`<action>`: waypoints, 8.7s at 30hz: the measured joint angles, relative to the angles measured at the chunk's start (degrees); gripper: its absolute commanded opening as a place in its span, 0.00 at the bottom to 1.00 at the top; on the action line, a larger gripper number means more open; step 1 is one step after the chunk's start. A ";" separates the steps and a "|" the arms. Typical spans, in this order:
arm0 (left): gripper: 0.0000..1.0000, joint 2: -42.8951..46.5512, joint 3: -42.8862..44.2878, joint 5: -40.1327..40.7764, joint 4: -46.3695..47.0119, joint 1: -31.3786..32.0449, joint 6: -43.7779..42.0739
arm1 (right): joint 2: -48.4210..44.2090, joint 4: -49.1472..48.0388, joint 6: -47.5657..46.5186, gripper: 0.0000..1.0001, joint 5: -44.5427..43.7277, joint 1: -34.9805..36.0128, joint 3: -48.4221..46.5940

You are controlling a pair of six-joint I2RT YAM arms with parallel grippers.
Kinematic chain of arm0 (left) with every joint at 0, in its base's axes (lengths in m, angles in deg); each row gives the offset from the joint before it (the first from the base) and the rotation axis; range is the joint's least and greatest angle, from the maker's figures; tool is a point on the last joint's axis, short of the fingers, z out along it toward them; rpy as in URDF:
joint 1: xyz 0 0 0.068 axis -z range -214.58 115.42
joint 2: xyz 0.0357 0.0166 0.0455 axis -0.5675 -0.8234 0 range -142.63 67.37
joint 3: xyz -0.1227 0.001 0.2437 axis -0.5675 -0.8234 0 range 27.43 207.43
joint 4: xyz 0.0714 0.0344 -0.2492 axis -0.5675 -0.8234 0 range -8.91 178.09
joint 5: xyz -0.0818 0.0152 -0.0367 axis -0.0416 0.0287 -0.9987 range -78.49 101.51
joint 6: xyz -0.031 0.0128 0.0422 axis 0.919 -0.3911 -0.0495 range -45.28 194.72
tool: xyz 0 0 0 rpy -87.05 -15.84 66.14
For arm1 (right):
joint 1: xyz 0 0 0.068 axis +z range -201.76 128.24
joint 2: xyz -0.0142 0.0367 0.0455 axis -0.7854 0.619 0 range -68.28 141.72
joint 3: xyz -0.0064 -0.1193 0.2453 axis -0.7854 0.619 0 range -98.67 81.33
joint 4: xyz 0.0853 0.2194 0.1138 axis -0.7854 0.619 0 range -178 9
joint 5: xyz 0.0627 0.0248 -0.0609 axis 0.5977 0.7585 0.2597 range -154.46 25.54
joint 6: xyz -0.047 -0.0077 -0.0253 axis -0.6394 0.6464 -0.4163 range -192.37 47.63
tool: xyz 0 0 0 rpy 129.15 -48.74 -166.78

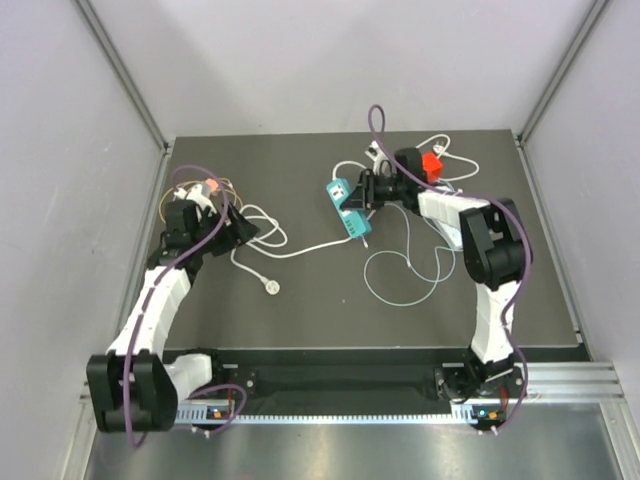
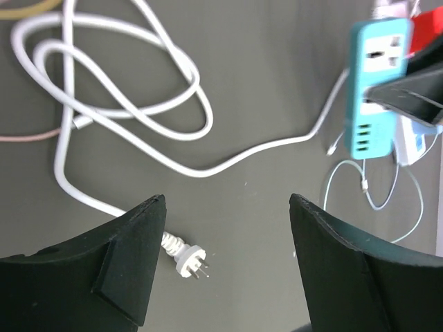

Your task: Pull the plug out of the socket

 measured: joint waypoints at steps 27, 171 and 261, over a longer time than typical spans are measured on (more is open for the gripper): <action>0.88 21.40 -3.32 6.88 -5.75 0.04 2.80 | 27.91 4.26 12.98 0.53 -7.45 20.98 -35.87; 0.78 -54.95 27.93 -6.99 35.34 27.89 27.78 | -19.41 22.14 -46.34 0.12 -31.41 -11.63 15.37; 0.00 -62.64 44.15 14.14 23.85 33.62 24.28 | -48.59 20.79 -22.12 0.00 8.15 -42.88 -4.85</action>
